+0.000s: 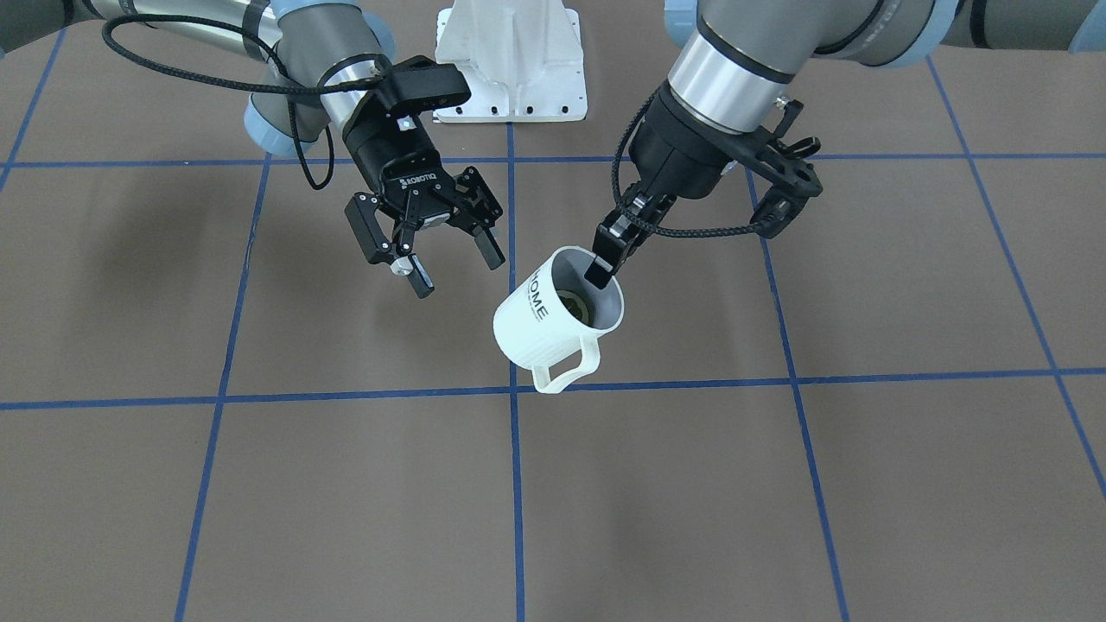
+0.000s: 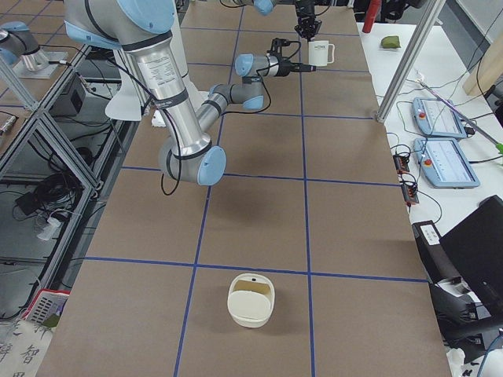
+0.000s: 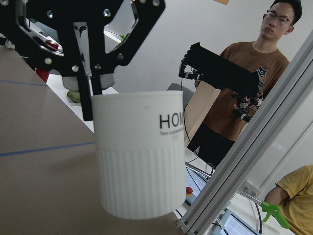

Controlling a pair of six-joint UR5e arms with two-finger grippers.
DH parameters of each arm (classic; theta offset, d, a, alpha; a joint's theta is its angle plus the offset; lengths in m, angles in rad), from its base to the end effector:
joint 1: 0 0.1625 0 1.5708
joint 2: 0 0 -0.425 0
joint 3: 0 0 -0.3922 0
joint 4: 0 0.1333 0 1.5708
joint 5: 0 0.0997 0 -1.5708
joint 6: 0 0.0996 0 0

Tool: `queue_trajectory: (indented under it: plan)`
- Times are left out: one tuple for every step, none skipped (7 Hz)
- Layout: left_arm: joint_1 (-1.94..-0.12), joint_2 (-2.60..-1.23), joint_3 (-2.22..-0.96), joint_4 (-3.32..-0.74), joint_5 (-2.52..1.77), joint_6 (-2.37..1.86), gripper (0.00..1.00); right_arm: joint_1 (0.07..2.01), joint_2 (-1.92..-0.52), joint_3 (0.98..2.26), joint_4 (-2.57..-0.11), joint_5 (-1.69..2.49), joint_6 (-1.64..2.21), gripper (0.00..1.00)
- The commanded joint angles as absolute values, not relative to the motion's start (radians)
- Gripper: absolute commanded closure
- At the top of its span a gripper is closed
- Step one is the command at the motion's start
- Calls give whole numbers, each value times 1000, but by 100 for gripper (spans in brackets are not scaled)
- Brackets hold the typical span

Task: Left arm hands cup to right arm to dump lemon

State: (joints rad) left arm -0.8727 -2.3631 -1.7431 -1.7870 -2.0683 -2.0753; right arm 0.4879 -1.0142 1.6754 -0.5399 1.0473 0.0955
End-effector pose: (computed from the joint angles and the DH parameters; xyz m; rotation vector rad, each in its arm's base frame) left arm 0.3488 -0.5492 0.0797 -0.2271 1.2607 -0.9009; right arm -0.4509 -0.4466 0.1731 1.5789 -0.5876 -0.3012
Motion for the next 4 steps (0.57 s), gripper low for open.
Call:
queue_trajectory:
  plan:
    - [-844,-2372,-1747,-1789,-2065,-2085,100,477,-1012,1675,-540,1034,34,6]
    - [-825,-2384,-1746,-1789,-2050,-2091,100,474,-1012,1675,-538,1023,34,6]
    - [-821,-2391,-1746,-1790,-2049,-2100,100,472,-1012,1674,-540,1022,34,6]
    - [-815,-2398,-1749,-1790,-2049,-2102,100,472,-1012,1674,-538,1022,34,6]
